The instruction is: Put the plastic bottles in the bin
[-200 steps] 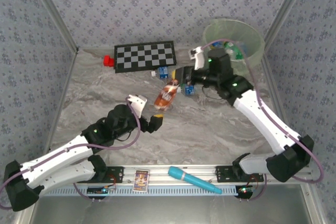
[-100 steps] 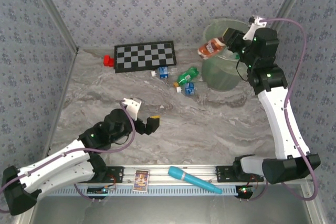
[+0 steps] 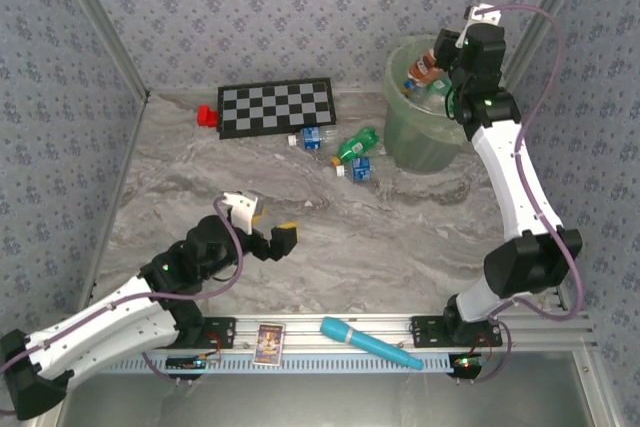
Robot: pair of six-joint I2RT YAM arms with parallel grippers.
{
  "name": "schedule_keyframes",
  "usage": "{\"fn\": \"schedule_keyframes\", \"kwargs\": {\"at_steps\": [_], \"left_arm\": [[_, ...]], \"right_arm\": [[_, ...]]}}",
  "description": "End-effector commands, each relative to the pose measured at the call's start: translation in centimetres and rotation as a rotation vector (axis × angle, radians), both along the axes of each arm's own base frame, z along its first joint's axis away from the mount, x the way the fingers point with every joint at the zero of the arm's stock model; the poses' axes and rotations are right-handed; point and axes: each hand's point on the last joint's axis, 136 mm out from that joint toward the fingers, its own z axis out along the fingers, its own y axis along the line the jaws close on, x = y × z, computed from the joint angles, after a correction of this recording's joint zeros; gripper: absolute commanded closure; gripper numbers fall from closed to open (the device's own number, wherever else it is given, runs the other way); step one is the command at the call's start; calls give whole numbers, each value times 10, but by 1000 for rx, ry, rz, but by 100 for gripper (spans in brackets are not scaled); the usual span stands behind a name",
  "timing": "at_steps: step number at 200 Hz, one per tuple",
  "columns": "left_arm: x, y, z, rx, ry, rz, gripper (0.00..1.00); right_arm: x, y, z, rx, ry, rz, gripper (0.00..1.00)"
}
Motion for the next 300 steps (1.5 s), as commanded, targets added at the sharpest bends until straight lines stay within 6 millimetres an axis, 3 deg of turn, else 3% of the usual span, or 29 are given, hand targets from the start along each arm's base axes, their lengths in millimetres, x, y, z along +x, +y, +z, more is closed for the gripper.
{"fn": "schedule_keyframes", "kwargs": {"at_steps": [1,69,116,134,171,183,195,238,300], "left_arm": [[-2,2,7,-32,-8,7,0],[-4,9,5,-28,-10,20,0],[-4,11,2,-28,-8,28,0],[-4,11,1,-27,-6,30,0],[-3,11,1,-25,-6,32,0],[-3,11,0,-24,-5,34,0],[-2,12,-1,-21,-4,39,0],[-1,9,-5,-16,11,40,0],[5,11,-13,-1,31,80,0]], "right_arm": [[14,4,-14,-62,53,14,75],[38,57,-109,-203,346,186,73],[35,63,-133,-266,428,195,70],[33,62,-132,-261,430,195,65],[26,55,-103,-234,376,177,35],[22,53,-87,-217,342,172,23],[16,53,-71,-195,307,178,0],[-10,54,-28,-136,205,184,0],[-59,69,-15,-46,134,233,0]]}}
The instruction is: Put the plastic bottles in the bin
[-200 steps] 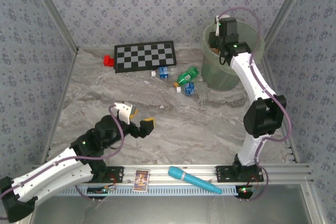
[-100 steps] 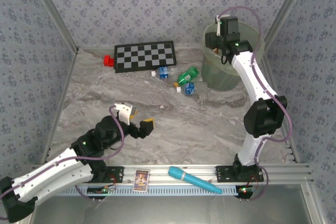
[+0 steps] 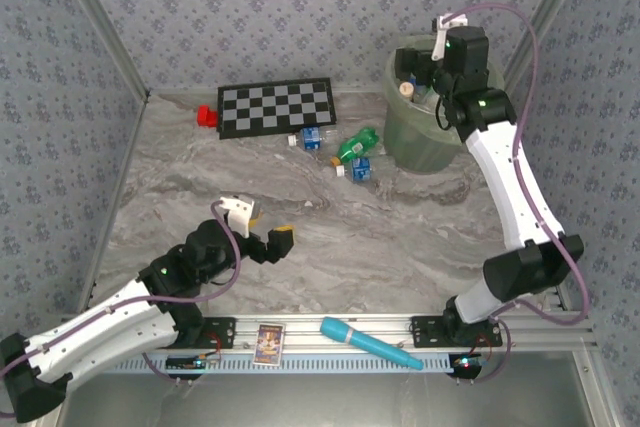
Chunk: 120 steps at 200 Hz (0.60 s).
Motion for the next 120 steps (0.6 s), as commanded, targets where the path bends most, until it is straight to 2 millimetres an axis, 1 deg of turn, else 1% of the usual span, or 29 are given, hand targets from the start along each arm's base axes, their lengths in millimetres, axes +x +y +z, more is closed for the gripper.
{"fn": "schedule_keyframes", "kwargs": {"at_steps": [1,14,31,41,42,48,56,69,71,73,76,87,107,120], "left_arm": [[5,2,2,-16,-3,40,0],[8,2,-1,-8,-3,56,0],[13,4,-4,-3,2,92,0],[17,4,-5,2,-1,105,0],[17,4,-4,2,-1,106,0],[18,3,-4,7,-3,108,0],[21,2,-4,19,-2,116,0],[28,7,-7,51,9,166,0],[29,7,-8,58,12,173,0],[30,8,-9,65,15,179,0],[32,8,-10,72,19,183,0],[37,7,-13,98,41,200,0],[52,9,-23,137,90,260,0],[61,10,-32,163,121,294,0]], "right_arm": [[-19,12,3,71,-23,30,0],[-33,19,3,95,-34,52,0],[-52,27,-4,136,-34,70,0],[-63,36,-11,166,-47,100,0],[-65,38,-9,171,-53,104,0],[-70,44,-19,181,-48,124,0],[-80,52,-28,192,-54,150,0],[-93,67,-46,190,-40,201,0],[-95,68,-45,191,-44,208,0],[-97,71,-56,183,-25,214,0],[-100,74,-64,177,-12,225,0],[-109,83,-82,169,-1,257,0],[-120,92,-115,175,8,299,0],[-124,91,-135,176,15,302,0]]}}
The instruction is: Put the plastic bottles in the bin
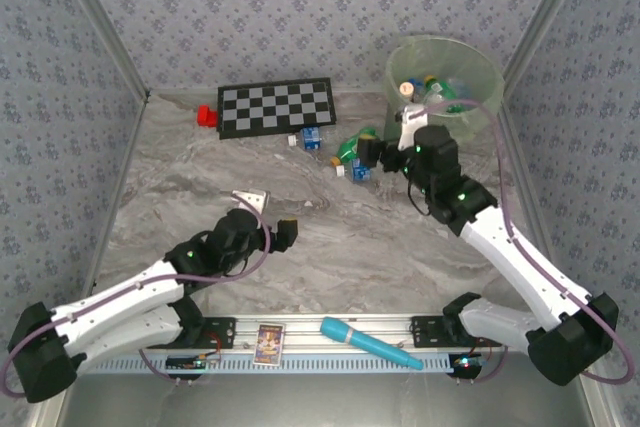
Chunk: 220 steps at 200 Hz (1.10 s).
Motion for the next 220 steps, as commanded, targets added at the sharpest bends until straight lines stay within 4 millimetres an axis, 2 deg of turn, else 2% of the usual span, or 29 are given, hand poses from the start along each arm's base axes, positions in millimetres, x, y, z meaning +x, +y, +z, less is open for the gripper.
{"fn": "schedule_keyframes", "kwargs": {"at_steps": [1,49,75,106,122,139,174,220], "left_arm": [[22,3,12,-10,6,98,0],[56,-7,-10,47,125,106,0],[76,-11,-14,17,172,118,3],[93,-33,-10,-2,183,70,5],[100,-49,-10,-1,194,19,10],[106,-67,-13,1,192,-50,13],[119,-104,-25,4,226,-168,24],[141,-148,-35,15,219,-259,24]], "right_arm": [[-4,4,-11,56,-49,14,0],[-18,1,-67,47,-55,50,0],[-26,-2,-87,80,-66,59,0],[-32,-17,-107,122,-67,3,0],[-35,-25,-119,157,-46,-29,0],[-34,-37,-117,208,-39,-69,0],[-35,-49,-114,255,-22,-103,0],[-38,-67,-111,273,-42,-170,0]]}}
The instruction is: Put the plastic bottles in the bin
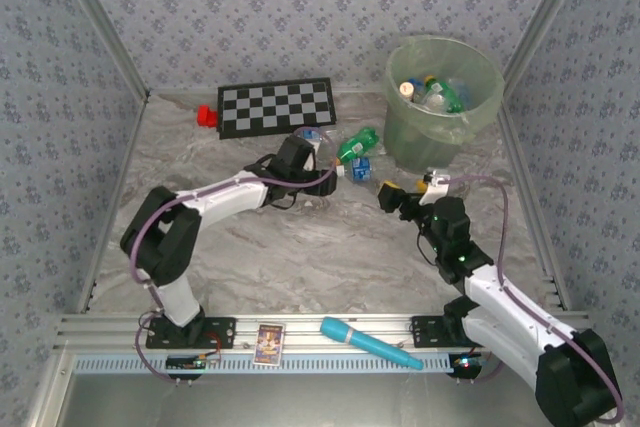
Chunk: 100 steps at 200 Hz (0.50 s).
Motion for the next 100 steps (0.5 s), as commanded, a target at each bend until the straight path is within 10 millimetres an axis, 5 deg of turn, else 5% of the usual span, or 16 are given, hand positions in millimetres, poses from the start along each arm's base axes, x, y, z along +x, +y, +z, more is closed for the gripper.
{"fn": "schedule_keyframes", "kwargs": {"at_steps": [1,100], "left_arm": [[12,-31,14,-44,-41,-89,24],[57,-75,-10,-42,-39,-147,27]], "right_arm": [[-2,-10,-4,28,9,-44,0],[1,-10,-5,49,22,-40,0]]}}
